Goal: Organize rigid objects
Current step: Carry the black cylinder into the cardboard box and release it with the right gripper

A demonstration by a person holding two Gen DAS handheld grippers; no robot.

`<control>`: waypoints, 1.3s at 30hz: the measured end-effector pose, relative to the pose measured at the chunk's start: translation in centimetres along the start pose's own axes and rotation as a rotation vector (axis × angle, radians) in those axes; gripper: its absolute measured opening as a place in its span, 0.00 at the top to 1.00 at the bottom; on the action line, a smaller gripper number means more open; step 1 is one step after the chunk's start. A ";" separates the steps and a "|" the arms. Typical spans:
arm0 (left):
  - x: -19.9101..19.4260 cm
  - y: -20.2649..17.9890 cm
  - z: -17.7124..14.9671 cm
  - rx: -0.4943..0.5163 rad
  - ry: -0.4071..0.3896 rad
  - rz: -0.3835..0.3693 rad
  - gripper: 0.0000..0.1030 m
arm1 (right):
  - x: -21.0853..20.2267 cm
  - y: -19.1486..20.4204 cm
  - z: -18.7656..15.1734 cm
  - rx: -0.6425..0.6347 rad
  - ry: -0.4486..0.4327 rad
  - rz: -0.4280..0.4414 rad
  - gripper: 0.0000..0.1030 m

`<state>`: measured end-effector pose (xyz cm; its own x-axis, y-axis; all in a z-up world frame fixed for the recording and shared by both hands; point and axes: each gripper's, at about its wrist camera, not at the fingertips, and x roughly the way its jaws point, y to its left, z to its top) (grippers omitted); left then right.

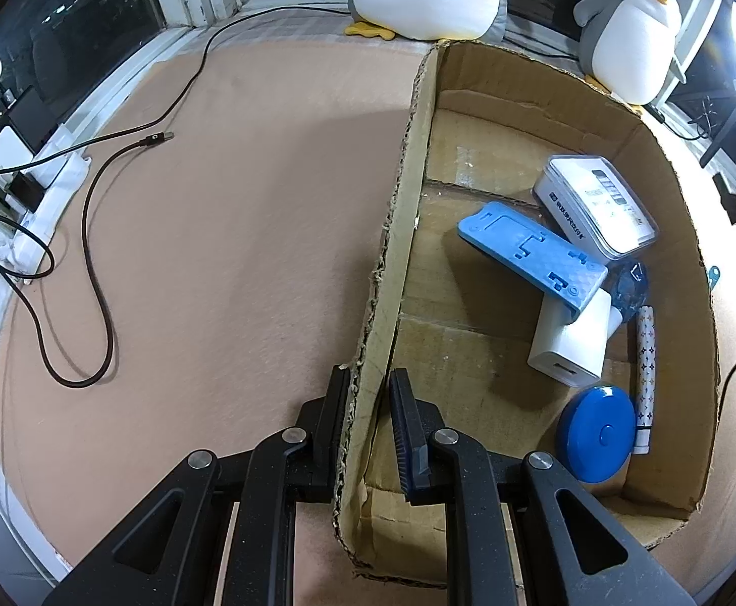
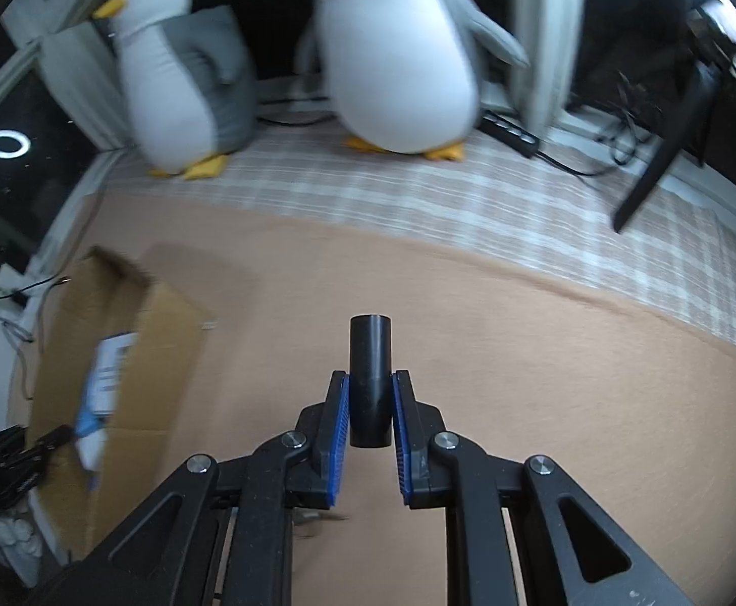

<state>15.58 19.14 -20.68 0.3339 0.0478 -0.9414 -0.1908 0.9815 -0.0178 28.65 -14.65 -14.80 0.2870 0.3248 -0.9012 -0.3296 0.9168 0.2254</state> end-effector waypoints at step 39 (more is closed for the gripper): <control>-0.3 -0.3 -0.5 0.020 -0.037 -0.001 0.84 | 0.3 21.3 -5.0 -0.278 0.009 0.178 0.50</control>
<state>15.04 18.75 -20.61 0.3684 0.0535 -0.9281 -0.1718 0.9851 -0.0114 17.26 3.88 -12.13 0.1950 0.4711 -0.8603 -0.6071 0.7468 0.2714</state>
